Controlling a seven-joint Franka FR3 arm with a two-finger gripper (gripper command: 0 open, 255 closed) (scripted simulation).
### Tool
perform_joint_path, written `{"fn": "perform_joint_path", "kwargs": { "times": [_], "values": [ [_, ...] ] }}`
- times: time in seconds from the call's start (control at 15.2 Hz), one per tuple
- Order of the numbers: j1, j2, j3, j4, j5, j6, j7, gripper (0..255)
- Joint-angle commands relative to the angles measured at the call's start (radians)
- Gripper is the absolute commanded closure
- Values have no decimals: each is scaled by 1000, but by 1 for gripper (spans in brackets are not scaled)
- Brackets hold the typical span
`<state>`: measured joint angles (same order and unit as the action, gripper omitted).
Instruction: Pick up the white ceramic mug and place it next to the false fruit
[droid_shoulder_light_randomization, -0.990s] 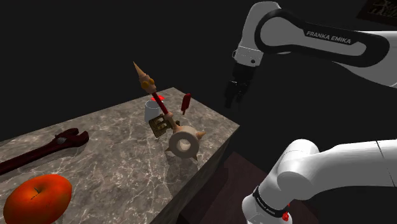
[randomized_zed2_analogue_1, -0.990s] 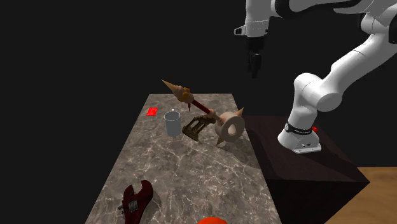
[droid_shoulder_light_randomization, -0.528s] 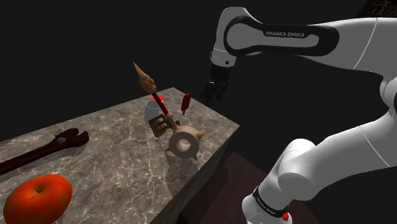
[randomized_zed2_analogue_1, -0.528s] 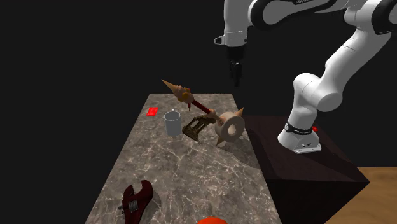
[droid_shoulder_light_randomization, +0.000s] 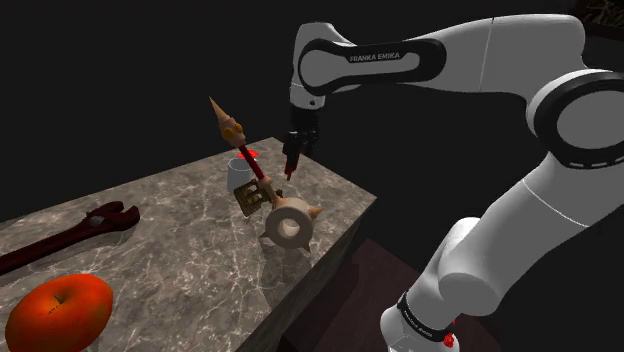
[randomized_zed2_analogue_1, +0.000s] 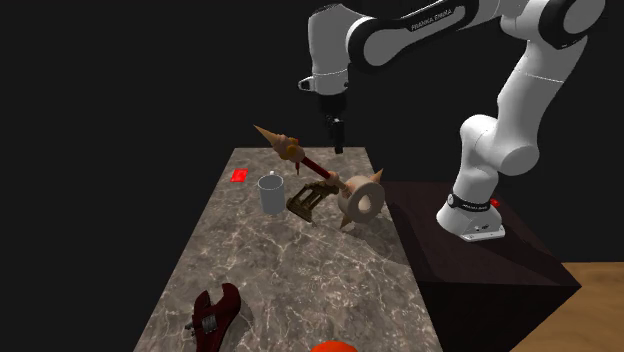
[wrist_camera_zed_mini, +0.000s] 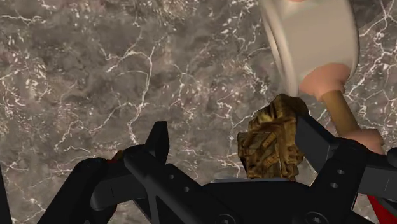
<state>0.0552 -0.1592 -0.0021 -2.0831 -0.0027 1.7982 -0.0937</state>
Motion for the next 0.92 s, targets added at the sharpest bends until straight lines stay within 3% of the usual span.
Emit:
{"fn": "perform_joint_path", "kwargs": {
  "times": [0.0,0.46,0.86],
  "values": [
    [7,76,7,55,-6,17,-11,0],
    [36,354,34,306,-35,29,-36,0],
    [68,607,52,585,-69,-11,-57,0]
  ]
}}
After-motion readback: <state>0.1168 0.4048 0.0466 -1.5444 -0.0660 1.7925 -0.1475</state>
